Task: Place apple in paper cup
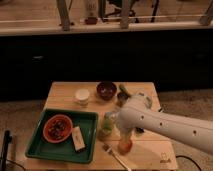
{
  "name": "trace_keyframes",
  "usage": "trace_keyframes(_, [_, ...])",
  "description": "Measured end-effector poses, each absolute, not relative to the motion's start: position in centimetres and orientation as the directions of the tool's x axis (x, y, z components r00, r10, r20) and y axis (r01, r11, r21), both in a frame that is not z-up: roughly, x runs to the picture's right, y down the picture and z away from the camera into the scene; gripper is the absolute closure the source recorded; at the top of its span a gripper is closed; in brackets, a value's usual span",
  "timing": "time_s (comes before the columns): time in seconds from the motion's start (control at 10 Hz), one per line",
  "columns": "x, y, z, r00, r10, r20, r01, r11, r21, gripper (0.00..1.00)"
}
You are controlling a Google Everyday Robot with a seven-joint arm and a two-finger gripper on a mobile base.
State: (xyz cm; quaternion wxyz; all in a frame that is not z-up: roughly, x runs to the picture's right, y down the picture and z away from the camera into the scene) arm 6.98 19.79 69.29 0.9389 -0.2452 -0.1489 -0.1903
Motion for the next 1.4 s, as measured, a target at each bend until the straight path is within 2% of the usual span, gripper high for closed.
trace_keyframes(0.3, [7.6,20.1,69.2,0.892,-0.259,0.371,0.412,0.803,-0.43,0.2])
trace_keyframes(0.8, [9.0,24.1,73.9,0.919,-0.136,0.371,0.313,0.823,-0.474,0.2])
trace_keyframes(1.4, [10.7,26.2,75.7,0.928,-0.031,0.372,0.231,0.831,-0.506,0.2])
